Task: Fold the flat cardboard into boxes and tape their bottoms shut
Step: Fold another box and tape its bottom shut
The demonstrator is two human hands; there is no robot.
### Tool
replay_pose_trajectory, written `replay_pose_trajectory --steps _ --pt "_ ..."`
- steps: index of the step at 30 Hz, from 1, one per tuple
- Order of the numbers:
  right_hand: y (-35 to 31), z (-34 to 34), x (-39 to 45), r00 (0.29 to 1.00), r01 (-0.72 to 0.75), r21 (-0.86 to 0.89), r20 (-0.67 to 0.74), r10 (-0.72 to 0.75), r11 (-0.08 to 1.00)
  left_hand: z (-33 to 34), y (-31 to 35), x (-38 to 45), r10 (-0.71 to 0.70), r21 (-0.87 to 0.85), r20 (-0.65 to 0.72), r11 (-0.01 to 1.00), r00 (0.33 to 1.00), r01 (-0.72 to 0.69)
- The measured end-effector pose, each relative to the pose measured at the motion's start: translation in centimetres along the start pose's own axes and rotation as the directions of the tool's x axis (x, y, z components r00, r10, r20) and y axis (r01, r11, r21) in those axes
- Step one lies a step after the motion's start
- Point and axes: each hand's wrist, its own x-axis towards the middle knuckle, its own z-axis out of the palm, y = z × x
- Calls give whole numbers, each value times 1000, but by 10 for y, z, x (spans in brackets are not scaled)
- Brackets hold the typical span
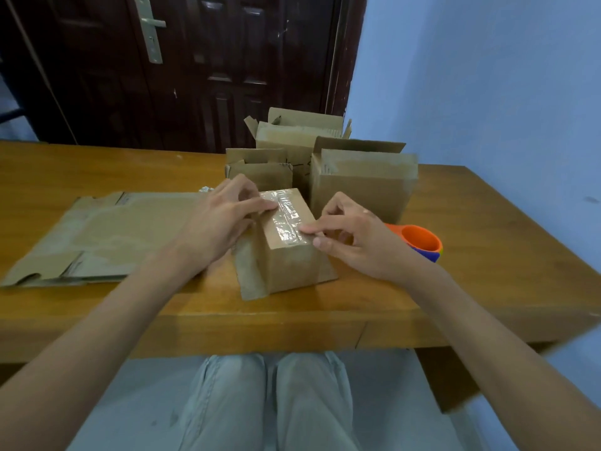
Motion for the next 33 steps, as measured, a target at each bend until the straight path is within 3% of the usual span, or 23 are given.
replay_pose_trajectory --steps 3,5,7,10,13,18,20,22,25,27,33 --pt "2 8 -8 999 10 52 -42 -8 999 14 10 1 -106 -207 -67 974 992 90" --pt "3 15 -12 995 6 47 -100 -1 999 20 21 -6 -246 -516 -49 836 968 186" --pt "2 22 -16 992 -20 70 -123 28 997 21 35 -17 -275 -634 20 740 961 225" --pt "2 36 -19 984 -1 140 -177 26 990 25 49 -33 -224 -617 64 757 972 215" --pt "2 41 -18 974 1 148 -222 32 989 32 59 -37 -265 -623 51 745 963 239" --pt "10 20 -28 987 -69 207 -130 97 976 42 64 -35 -351 -629 -39 736 936 250" --pt "30 6 -38 943 -192 63 -266 201 979 43 63 -35 -369 -630 -33 729 929 267" --pt "51 -11 -49 880 -391 -227 -374 291 892 44 64 -35 -366 -629 -38 732 930 262" --pt "69 -18 -62 860 -508 -551 -281 426 663 46 66 -35 -372 -649 -37 715 927 261" --pt "78 -13 -66 860 -499 -608 -260 439 617 47 67 -34 -375 -653 -40 711 926 260" --pt "77 -19 -73 906 -421 -441 -242 347 793 44 70 -33 -375 -667 -36 699 926 257"
